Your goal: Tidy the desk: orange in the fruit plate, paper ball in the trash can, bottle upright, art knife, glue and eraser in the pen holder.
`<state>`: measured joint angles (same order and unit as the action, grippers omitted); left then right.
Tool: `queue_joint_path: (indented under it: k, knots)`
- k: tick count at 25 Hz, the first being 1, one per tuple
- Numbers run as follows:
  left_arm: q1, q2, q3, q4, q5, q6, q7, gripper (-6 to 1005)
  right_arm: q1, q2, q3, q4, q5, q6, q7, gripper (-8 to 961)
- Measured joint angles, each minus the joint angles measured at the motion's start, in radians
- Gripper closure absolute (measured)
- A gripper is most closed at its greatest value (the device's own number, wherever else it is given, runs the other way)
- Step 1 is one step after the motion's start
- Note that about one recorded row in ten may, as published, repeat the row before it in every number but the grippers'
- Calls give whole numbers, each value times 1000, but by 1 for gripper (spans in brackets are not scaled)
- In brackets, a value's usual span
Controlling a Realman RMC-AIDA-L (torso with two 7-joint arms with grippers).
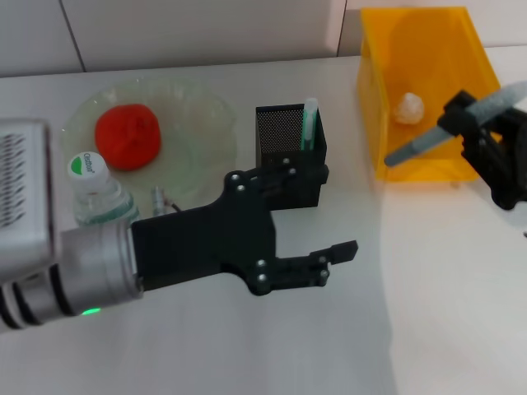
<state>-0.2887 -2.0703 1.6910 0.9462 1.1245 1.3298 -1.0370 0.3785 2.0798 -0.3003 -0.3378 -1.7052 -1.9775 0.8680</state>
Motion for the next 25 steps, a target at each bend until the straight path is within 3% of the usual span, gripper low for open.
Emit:
queue_joint_path:
  k: [2, 3, 5, 8, 9, 20, 25]
  knots:
    - [-26, 0, -14, -143, -103, 114, 122, 227, 16, 2, -1, 15, 16, 15, -32, 810]
    - [-26, 0, -14, -143, -103, 114, 122, 206, 32, 2, -1, 36, 23, 28, -59, 810]
    - [-90, -6, -20, -452, -185, 272, 395, 185, 90, 3, 2, 113, 40, 92, -158, 811]
    - [-102, -8, -18, -508, -194, 298, 452, 186, 128, 5, 2, 158, 49, 154, -233, 812]
    - [-111, -10, -8, -585, -211, 327, 530, 186, 146, 6, 2, 182, 54, 187, -267, 812]
    - [-88, -10, -4, -606, -232, 344, 511, 188, 261, 7, -8, 268, 73, 483, -337, 812]
    - [-89, -10, 0, -608, -232, 336, 500, 188, 275, 6, -15, 287, 66, 530, -329, 812]
